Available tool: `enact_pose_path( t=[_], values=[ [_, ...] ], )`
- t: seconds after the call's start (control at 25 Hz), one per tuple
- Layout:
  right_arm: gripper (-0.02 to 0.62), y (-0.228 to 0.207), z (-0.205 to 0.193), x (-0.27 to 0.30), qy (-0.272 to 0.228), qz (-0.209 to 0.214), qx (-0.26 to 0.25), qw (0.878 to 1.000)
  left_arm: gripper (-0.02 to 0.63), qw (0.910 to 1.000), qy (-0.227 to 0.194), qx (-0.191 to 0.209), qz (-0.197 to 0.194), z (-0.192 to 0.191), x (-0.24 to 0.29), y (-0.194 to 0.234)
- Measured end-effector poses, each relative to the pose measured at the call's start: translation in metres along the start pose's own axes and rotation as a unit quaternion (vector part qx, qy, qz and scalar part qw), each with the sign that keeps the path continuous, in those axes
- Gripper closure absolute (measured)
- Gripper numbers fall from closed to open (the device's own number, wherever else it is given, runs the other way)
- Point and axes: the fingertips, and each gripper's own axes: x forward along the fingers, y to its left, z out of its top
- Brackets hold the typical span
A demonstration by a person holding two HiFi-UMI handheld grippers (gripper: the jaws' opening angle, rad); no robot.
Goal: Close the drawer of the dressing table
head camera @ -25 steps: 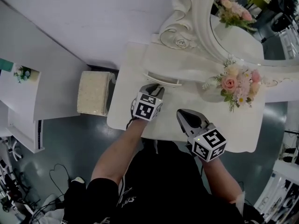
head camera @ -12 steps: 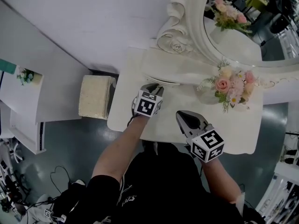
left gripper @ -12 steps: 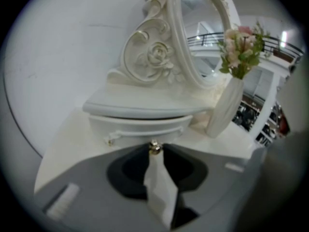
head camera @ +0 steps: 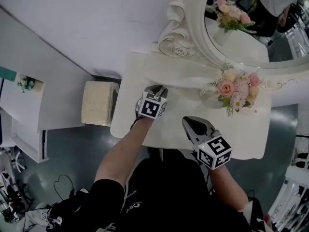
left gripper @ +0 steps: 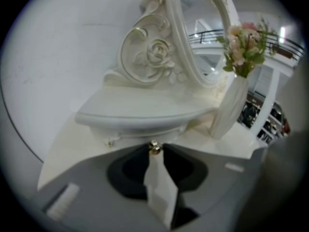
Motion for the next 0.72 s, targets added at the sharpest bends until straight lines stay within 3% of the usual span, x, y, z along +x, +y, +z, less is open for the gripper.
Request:
enact_pose_path(
  t=[0.4, 0.72],
  values=[
    [0.601, -0.004, -0.005, -0.014, -0.005, -0.022, 0.007, 1.0, 0.505, 1.0, -0.002, -0.004, -0.006, 0.003, 0.005, 0.003],
    [0.601, 0.005, -0.003, -0.025, -0.015, -0.033, 0.007, 0.999, 0.482, 0.9996, -0.006, 0.027, -0.003, 0.004, -0.01, 0.001]
  ],
)
